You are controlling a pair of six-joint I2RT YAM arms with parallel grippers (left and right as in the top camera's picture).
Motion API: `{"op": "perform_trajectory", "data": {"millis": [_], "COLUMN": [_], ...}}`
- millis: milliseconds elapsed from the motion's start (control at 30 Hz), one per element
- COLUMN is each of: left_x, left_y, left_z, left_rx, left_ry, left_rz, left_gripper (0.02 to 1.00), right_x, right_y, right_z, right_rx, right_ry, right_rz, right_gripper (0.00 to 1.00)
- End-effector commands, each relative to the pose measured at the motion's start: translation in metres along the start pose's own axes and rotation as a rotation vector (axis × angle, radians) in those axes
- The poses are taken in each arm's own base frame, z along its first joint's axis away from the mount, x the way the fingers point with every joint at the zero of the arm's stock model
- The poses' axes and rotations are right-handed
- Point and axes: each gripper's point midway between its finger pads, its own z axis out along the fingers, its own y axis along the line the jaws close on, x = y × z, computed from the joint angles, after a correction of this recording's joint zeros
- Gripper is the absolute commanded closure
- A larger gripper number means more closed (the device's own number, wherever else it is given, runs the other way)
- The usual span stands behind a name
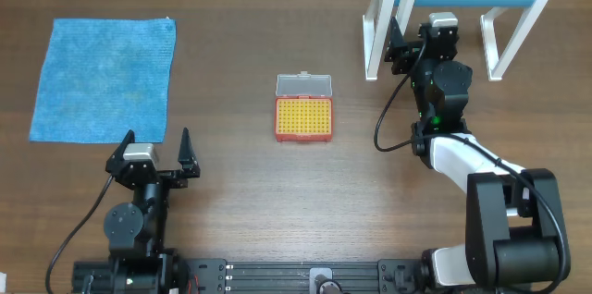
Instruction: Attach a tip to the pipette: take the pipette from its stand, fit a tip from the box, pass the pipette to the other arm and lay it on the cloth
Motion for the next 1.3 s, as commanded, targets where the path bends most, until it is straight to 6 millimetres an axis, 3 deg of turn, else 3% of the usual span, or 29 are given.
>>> {"op": "perform_trajectory", "data": {"millis": [33, 1300], "left_x": [0.001, 0.001], "left_y": [0.002, 0.002], "left_z": [0.0, 0.0], "left_rx": [-0.012, -0.012], "left_ry": [0.004, 0.004], "left_rz": [-0.009, -0.009], "left_gripper": [0.02, 0.02], "right_x": [-0.005, 0.004], "right_y": [-0.003, -0.004], "right_z": [0.005, 0.024], "right_rx": [0.025, 0.025], "right_ry": [-0.016, 0.002], "right_rz": [0.014, 0.015], "right_gripper": [0.211, 0.211]}}
